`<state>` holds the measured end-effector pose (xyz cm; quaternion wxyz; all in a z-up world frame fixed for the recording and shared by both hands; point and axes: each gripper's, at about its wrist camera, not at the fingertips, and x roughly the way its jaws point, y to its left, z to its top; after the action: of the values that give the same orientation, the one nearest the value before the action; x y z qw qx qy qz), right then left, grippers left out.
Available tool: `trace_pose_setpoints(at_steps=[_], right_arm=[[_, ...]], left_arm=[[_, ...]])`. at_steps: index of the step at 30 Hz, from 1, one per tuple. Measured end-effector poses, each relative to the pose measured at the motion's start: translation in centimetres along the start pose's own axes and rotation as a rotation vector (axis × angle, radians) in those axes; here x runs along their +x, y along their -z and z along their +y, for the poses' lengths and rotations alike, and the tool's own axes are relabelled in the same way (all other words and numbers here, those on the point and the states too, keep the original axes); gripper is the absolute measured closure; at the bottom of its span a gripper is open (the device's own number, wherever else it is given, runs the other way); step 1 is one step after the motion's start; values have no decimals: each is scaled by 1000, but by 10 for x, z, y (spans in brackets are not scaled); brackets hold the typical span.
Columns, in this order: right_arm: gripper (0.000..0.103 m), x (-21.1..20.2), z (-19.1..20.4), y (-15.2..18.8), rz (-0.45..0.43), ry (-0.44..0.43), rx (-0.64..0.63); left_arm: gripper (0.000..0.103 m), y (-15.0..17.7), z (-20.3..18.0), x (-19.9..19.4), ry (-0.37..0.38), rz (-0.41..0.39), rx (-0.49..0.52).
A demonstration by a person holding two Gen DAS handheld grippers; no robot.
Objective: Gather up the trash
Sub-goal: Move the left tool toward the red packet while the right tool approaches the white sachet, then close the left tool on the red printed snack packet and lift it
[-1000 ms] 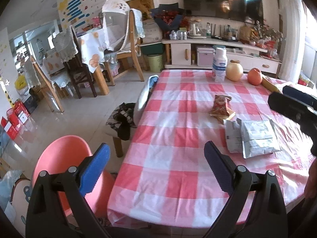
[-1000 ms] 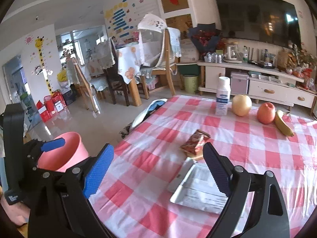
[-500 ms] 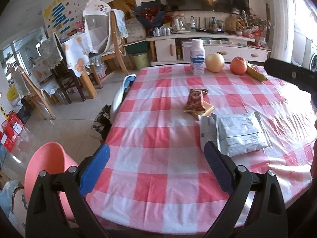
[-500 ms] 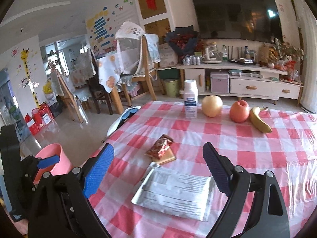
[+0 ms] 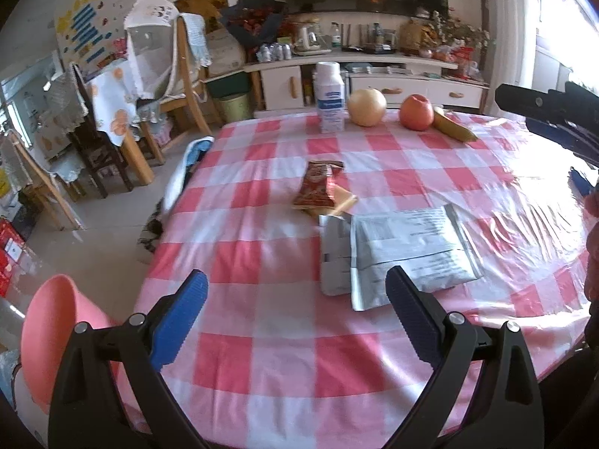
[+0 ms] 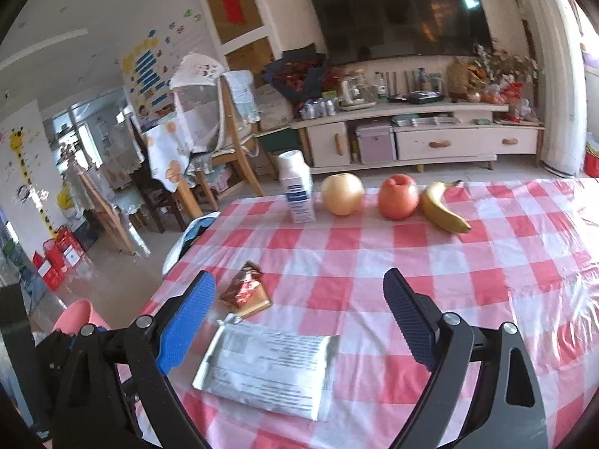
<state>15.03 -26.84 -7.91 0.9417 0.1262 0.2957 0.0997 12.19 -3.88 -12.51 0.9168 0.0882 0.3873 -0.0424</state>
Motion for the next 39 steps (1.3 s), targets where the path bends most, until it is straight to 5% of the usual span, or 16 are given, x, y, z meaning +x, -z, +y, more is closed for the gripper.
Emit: trace_pose_setpoints(at_steps=[8, 22, 30, 35, 39], right_arm=[[13, 8, -28, 3, 72, -6, 71], [13, 22, -33, 11, 134, -28, 94], [13, 17, -48, 9, 118, -9, 125], [13, 17, -65, 10, 121, 15, 165], [13, 22, -69, 15, 158, 15, 192]], left_arm=[[7, -6, -1, 22, 110, 51, -109], [7, 15, -52, 65, 380, 118, -88], [7, 8, -92, 72, 608, 115, -70], [7, 1, -88, 60, 614, 53, -43], [7, -18, -56, 59, 463, -27, -65]])
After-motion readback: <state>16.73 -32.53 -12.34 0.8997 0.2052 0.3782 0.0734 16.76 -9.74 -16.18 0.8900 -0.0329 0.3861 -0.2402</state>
